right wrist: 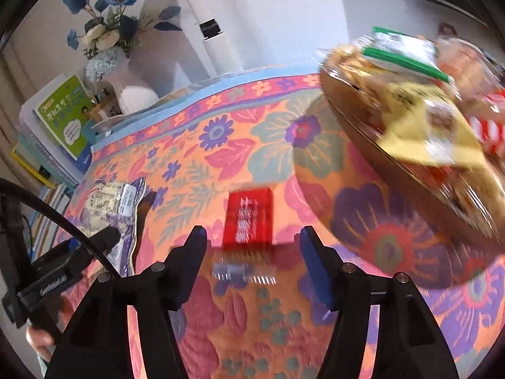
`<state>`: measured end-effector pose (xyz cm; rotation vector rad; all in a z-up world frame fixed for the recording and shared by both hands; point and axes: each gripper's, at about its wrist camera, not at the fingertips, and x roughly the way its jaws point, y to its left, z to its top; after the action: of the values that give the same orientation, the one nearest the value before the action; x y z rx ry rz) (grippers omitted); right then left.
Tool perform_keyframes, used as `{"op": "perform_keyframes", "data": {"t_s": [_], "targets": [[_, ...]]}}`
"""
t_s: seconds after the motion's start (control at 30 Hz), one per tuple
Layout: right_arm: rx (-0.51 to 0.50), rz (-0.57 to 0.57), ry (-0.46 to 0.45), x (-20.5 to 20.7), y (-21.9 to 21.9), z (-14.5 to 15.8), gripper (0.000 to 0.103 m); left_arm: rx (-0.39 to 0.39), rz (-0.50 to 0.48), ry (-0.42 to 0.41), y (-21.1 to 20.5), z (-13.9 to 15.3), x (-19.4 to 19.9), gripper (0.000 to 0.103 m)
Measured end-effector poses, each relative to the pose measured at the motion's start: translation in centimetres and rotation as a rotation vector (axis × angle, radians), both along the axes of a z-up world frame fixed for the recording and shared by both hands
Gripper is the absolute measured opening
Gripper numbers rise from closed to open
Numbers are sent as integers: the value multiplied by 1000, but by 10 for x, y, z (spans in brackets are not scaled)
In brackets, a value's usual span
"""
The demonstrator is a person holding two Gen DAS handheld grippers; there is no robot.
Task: Organize snacks
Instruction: 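Lift the purple bag with the left gripper while the right lifts the red biscuit packet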
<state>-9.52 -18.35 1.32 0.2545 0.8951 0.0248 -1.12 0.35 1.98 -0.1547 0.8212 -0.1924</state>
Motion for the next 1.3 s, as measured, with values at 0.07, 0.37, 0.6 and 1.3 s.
{"op": "perform_keyframes", "data": {"t_s": [0.07,0.37,0.6,1.3], "targets": [[-48,-7,25,9,7,-7,61,-17,0,3,3,-1,0,65],[-237,0,33,12,30,-12,44,-62,18,18,10,-3,1,66],[-290,50,16,8,43,-11,34,-42,18,13,8,-3,1,66],[-283,59,19,8,43,-10,34,-46,17,16,7,-3,1,67]]}}
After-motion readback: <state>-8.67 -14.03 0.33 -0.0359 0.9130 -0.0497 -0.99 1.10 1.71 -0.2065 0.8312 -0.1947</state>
